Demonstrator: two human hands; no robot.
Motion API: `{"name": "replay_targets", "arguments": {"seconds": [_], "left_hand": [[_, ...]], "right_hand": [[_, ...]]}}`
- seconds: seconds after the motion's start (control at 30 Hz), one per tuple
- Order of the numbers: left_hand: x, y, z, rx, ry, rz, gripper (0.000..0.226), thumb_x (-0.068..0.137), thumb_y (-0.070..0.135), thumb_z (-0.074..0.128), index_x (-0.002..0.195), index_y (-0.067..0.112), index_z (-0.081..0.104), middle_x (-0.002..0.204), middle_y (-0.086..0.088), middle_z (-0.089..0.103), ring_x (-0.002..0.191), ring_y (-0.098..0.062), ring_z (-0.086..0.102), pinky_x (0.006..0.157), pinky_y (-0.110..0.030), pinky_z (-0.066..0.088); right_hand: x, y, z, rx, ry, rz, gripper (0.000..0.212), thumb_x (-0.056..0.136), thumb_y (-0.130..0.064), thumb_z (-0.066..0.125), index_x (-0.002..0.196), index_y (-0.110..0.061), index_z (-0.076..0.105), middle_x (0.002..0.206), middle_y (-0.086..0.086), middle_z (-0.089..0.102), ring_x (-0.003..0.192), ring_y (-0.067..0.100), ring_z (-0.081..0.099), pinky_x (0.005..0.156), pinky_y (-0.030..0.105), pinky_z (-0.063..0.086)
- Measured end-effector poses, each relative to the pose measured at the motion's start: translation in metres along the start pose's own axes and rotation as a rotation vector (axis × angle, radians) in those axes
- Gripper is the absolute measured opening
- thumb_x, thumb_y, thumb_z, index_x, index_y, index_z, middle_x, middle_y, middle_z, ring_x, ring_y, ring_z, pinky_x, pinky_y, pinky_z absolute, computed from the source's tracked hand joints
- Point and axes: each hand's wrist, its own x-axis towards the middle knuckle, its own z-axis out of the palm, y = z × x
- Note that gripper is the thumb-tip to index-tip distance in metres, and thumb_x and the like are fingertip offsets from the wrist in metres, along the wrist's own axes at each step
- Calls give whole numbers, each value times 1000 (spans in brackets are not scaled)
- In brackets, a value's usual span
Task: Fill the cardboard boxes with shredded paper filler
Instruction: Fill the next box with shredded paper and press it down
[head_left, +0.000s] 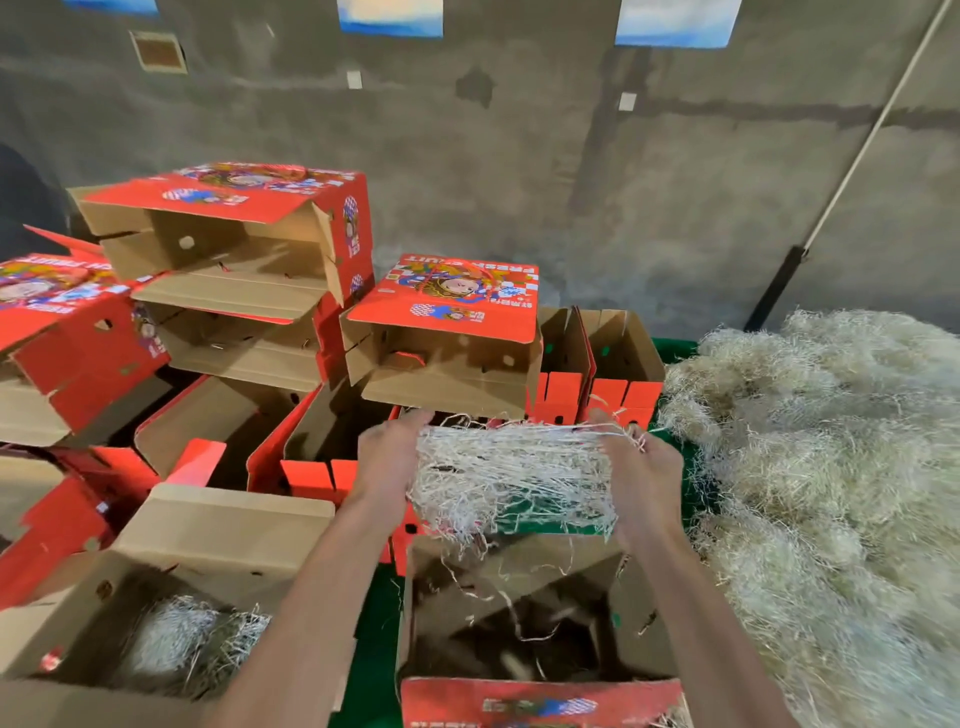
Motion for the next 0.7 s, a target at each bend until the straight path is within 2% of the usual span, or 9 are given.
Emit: {"name": "replay_targets", "arguments": {"seconds": [0.1,0.2,0.3,0.33,0.37,0.4,0.43,0.63,0.7], "left_hand": [[-2,3,1,-47,-54,-18,55,57,44,84,94,9,62,82,-8,49,76,-29,47,73,-41,40],[5,0,-13,-161,-111,-60,57,60,39,85,106,9,71,97,-13,69,87,-32,67,82,-47,52],[4,-20,0,-140,-131,-99,47,81,44,75,117,15,66,111,-11,68,97,-30,66,91,-51,52],[-1,-30,8,-69,-137,-116,47,81,50,74,113,17,64,110,-11,67,95,-30,66,90,-51,53],[-7,-35,14,-23,-145,-130,49,80,56,73,110,20,63,110,-11,68,92,-31,66,90,-50,53],[-9,-34,13,-20,-147,-142,49,80,58,72,111,22,61,108,-9,68,91,-31,67,88,-48,53],[-6,-28,6,-62,-122,-142,49,83,56,71,117,23,61,107,-11,71,91,-32,70,82,-48,56],[19,3,-38,-231,130,-95,43,88,52,67,112,16,60,72,-7,69,56,-23,71,50,-40,59],[13,-10,-21,-221,-23,-123,53,87,62,63,114,16,64,91,-7,74,79,-31,75,68,-51,62]], "right_hand": [[-1,0,4,16,16,39,47,73,-58,81,48,-34,50,48,-18,26,50,5,26,79,34,39],[-2,3,1,63,56,127,51,72,-61,81,58,-26,46,53,-9,27,62,13,32,93,45,35],[-10,15,11,111,33,141,51,75,-67,74,72,-22,50,49,-9,27,50,13,28,69,36,44],[-14,19,17,106,9,131,48,77,-68,70,74,-23,54,46,-9,26,43,11,22,67,32,29],[-16,20,19,91,-11,120,43,76,-69,68,75,-27,59,45,-7,26,40,10,20,77,40,58],[-15,20,16,79,-3,112,40,74,-69,68,67,-30,62,44,-7,27,39,10,20,49,30,47],[-13,17,8,79,32,102,43,74,-68,67,57,-29,61,44,-5,29,38,11,23,44,29,42],[7,7,-32,130,173,57,57,89,-62,62,66,-12,48,52,13,43,45,23,47,44,38,36],[2,9,-16,101,66,92,57,94,-61,56,65,-13,52,51,12,45,48,22,50,59,33,52]]}}
